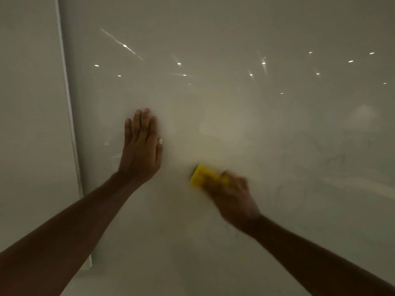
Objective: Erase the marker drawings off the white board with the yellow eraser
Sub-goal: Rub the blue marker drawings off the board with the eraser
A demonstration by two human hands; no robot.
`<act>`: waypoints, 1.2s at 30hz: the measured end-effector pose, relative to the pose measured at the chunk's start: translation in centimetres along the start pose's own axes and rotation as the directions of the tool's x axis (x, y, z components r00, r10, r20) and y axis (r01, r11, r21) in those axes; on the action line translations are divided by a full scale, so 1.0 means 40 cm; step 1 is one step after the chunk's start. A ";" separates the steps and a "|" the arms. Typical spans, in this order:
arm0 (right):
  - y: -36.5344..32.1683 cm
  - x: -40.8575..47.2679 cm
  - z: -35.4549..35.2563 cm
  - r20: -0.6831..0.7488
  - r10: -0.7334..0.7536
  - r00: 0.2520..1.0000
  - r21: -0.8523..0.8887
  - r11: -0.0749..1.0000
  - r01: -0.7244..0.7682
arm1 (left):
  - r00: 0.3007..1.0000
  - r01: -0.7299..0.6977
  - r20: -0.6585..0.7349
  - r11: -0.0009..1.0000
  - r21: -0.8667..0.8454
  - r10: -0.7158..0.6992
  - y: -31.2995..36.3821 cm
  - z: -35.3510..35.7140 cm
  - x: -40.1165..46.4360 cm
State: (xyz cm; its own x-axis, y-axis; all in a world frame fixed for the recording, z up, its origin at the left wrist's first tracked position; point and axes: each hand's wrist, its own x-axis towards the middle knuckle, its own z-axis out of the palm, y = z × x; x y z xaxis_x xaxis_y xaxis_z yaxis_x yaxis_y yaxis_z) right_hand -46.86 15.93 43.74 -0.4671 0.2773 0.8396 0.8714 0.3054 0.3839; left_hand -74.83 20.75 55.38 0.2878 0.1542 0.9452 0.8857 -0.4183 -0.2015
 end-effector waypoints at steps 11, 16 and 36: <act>0.348 0.026 -0.164 -0.289 0.652 0.701 0.110 0.750 -0.652 | 0.994 -0.104 -0.013 0.994 0.043 0.104 0.114 0.035 0.072; 0.227 -0.084 -0.087 -0.170 0.346 0.923 -0.026 0.935 -0.355 | 0.994 -0.111 -0.010 0.993 0.037 0.112 0.187 0.043 0.110; 0.432 -0.278 -0.156 0.121 -0.108 0.987 -0.142 0.982 0.125 | 0.995 -0.092 -0.034 0.995 0.034 0.093 0.494 0.138 0.256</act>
State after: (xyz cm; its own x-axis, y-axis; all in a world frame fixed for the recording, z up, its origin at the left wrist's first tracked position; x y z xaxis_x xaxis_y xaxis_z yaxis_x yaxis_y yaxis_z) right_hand -25.68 12.43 43.42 -0.5731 0.3509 0.7405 0.8187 0.2056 0.5362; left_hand -52.38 19.02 59.67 0.3564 0.0838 0.9306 0.8674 -0.3998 -0.2962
